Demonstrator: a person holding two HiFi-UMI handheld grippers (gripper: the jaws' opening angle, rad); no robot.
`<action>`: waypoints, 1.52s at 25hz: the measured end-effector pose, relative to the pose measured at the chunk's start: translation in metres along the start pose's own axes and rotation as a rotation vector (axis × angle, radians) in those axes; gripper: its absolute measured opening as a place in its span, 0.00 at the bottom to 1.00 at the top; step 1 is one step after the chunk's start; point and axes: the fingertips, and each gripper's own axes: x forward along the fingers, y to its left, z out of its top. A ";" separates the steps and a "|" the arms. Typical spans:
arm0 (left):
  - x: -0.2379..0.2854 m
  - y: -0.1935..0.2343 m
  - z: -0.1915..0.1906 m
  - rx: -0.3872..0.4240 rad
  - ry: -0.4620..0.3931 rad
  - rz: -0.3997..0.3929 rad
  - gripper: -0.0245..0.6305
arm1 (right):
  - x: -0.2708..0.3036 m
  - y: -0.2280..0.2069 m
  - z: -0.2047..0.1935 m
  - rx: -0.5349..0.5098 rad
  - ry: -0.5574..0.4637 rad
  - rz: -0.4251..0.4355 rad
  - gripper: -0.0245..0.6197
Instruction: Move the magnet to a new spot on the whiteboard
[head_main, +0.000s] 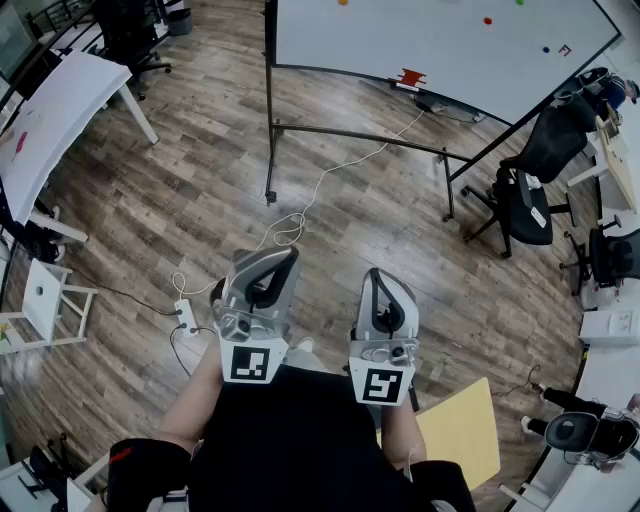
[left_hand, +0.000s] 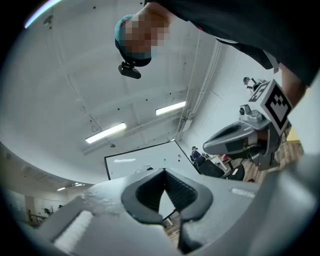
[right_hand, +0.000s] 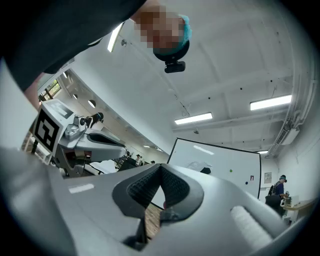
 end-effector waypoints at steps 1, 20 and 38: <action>0.000 0.001 -0.001 0.002 0.000 -0.002 0.04 | 0.002 0.001 -0.001 0.000 0.001 0.000 0.04; -0.047 0.061 -0.024 -0.004 -0.038 -0.003 0.04 | 0.034 0.076 0.019 -0.019 -0.010 -0.008 0.04; -0.055 0.088 -0.037 -0.009 -0.063 -0.029 0.04 | 0.050 0.094 0.021 -0.035 0.000 -0.059 0.04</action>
